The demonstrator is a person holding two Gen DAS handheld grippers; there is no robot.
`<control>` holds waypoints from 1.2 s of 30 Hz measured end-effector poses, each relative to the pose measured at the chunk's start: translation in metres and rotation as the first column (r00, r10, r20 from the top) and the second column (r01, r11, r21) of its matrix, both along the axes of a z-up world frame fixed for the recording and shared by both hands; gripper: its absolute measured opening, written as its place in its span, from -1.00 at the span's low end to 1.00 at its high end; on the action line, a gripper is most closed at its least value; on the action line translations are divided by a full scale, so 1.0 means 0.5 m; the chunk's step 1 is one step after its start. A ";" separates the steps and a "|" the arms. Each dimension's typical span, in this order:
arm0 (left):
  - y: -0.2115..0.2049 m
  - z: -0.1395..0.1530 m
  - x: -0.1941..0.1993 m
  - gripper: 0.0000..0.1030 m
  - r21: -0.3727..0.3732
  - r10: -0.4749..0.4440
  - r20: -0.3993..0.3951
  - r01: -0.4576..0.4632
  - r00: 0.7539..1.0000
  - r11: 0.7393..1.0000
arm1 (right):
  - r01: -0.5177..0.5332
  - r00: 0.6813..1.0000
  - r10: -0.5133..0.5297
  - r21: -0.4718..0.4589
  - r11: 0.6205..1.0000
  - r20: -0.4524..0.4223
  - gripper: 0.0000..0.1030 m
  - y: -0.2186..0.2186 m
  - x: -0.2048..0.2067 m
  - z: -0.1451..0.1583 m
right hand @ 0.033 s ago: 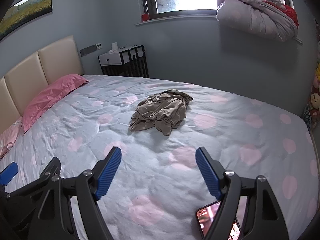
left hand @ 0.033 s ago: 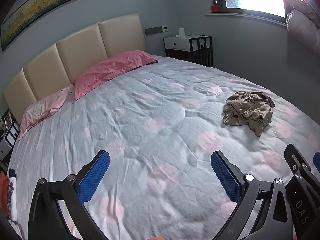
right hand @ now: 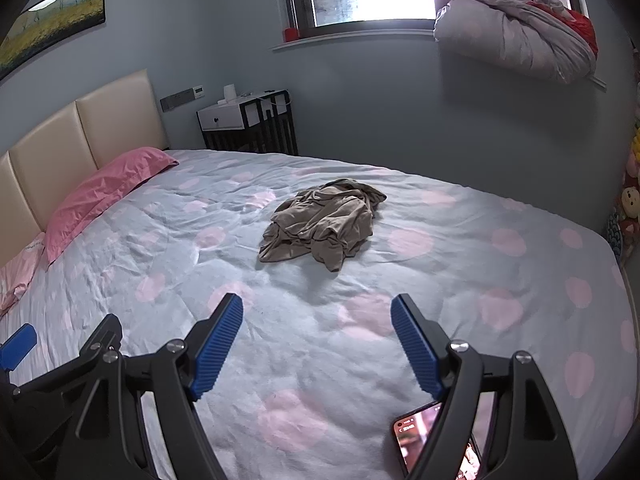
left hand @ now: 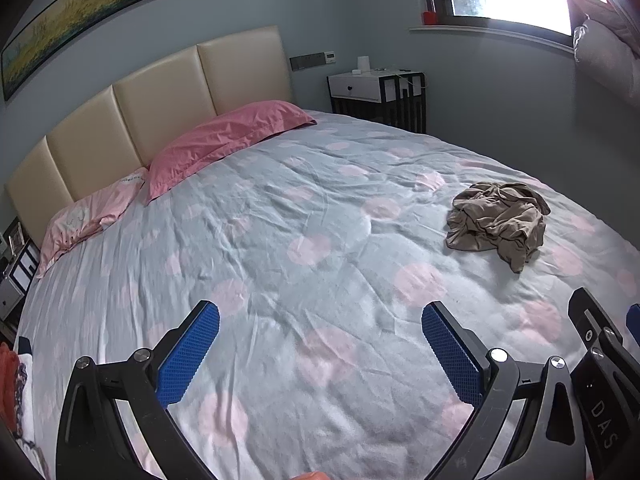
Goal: Fold clothes
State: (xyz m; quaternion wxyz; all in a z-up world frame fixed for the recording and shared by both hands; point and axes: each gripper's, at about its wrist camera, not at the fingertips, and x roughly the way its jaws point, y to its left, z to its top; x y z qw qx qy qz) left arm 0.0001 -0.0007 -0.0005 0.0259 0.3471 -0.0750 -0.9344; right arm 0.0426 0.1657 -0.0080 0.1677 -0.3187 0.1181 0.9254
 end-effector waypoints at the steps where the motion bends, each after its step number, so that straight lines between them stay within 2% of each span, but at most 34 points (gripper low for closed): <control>1: -0.001 -0.001 0.000 0.98 0.000 -0.001 0.000 0.001 1.000 1.000 | 0.001 1.000 -0.001 0.000 1.000 0.003 0.48 -0.001 0.000 0.000; 36: -0.012 -0.010 0.000 0.98 0.023 0.013 0.012 -0.013 1.000 1.000 | -0.006 1.000 0.006 0.008 1.000 0.002 0.48 -0.008 -0.001 0.004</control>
